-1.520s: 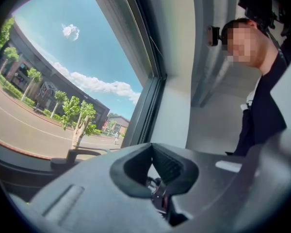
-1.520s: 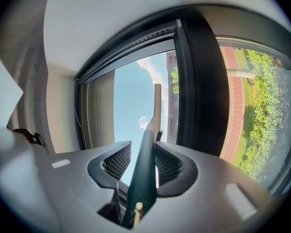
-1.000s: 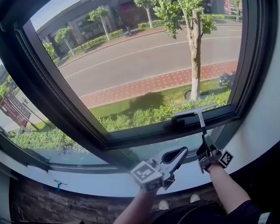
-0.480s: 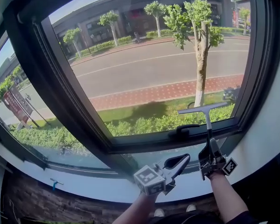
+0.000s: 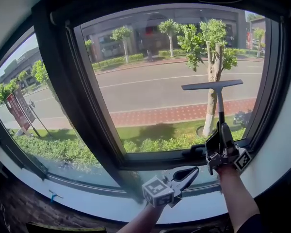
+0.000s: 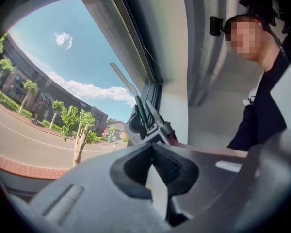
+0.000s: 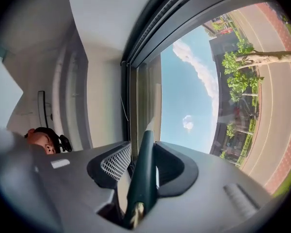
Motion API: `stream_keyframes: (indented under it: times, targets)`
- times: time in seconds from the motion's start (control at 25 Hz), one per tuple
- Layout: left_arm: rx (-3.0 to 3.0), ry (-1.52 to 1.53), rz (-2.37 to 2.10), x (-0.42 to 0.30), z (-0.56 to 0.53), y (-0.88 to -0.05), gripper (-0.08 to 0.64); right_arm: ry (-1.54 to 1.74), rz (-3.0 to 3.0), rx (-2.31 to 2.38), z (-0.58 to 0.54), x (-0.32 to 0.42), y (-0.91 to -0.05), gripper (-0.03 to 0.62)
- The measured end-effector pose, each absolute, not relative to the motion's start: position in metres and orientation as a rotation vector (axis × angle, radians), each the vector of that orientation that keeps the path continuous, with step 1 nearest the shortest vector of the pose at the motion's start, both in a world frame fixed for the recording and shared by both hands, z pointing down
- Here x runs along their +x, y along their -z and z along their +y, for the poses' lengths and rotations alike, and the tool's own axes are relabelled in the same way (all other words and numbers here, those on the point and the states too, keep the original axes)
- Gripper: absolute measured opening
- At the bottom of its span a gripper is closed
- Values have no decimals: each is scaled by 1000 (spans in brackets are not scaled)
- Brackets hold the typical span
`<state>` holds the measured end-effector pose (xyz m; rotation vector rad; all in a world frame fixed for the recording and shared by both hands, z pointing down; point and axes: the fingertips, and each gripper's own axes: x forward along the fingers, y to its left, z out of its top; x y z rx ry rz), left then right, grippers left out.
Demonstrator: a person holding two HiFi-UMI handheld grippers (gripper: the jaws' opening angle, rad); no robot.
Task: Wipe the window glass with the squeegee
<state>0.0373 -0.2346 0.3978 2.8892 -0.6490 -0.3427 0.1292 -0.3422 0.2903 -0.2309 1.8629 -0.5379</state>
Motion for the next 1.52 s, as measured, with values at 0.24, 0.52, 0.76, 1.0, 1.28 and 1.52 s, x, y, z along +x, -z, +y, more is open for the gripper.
stream_keyframes:
  times: [0.24, 0.52, 0.76, 1.0, 1.28, 1.52]
  targets:
    - [2933, 294, -655, 16, -230, -388, 3, 479, 1870, -143, -348, 89, -223, 160]
    - [3029, 265, -691, -4, -224, -363, 3, 405, 1880, -56, -352, 60, -137, 160]
    - [3044, 279, -726, -28, -226, -348, 3, 334, 1883, -48, -382, 55, -95, 160]
    - [3049, 282, -772, -51, -226, -345, 3, 291, 1881, -31, -392, 40, -61, 158]
    - [3044, 281, -808, -61, -229, -342, 3, 261, 1866, -10, -392, 33, -47, 158]
    - [3041, 285, -809, -59, -227, -342, 3, 251, 1876, -28, -395, 32, -53, 156]
